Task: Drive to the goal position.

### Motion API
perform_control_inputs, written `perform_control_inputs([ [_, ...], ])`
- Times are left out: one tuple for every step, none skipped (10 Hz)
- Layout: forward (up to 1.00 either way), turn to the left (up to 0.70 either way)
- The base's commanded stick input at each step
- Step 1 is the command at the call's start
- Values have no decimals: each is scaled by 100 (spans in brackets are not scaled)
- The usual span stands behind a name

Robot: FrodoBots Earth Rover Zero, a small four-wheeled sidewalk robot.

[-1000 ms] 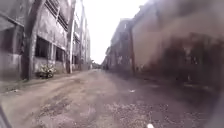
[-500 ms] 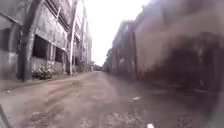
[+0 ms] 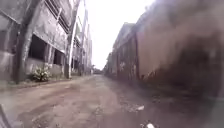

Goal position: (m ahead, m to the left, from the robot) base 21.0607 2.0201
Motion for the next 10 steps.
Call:
perform_control_inputs([
  [70, 2],
  [70, 0],
  [70, 0],
  [70, 0],
  [70, 0],
  [70, 0],
  [70, 0],
  [70, 0],
  [70, 0],
  [70, 0],
])
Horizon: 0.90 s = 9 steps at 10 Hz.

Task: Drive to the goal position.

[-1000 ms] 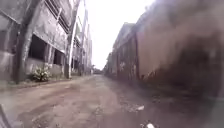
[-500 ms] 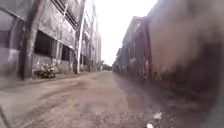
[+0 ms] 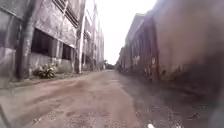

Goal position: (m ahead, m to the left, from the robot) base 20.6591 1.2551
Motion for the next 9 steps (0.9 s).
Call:
perform_control_inputs([
  [70, 0],
  [70, 0],
  [70, 0],
  [70, 0],
  [70, 0],
  [70, 0],
  [70, 0],
  [70, 0],
  [70, 0],
])
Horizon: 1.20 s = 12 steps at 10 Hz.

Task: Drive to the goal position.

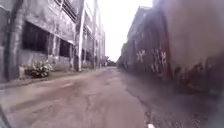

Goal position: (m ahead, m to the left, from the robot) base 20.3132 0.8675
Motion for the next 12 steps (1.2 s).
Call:
perform_control_inputs([
  [70, 0],
  [70, 0],
  [70, 0],
  [70, 0],
  [70, 0],
  [70, 0],
  [70, 0],
  [70, 0],
  [70, 0],
  [70, 0],
  [70, 0],
  [70, 0],
])
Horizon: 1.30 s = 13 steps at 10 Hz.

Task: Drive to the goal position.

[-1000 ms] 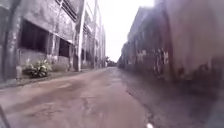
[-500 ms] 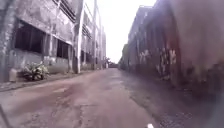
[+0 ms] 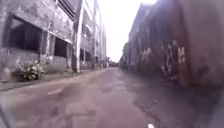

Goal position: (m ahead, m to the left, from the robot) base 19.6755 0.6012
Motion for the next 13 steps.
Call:
perform_control_inputs([
  [70, 0],
  [70, 0],
  [70, 0],
  [70, 0],
  [70, 0],
  [70, 0],
  [70, 0],
  [70, 0],
  [70, 0],
  [70, 0],
  [70, 0],
  [70, 0],
  [70, 0],
])
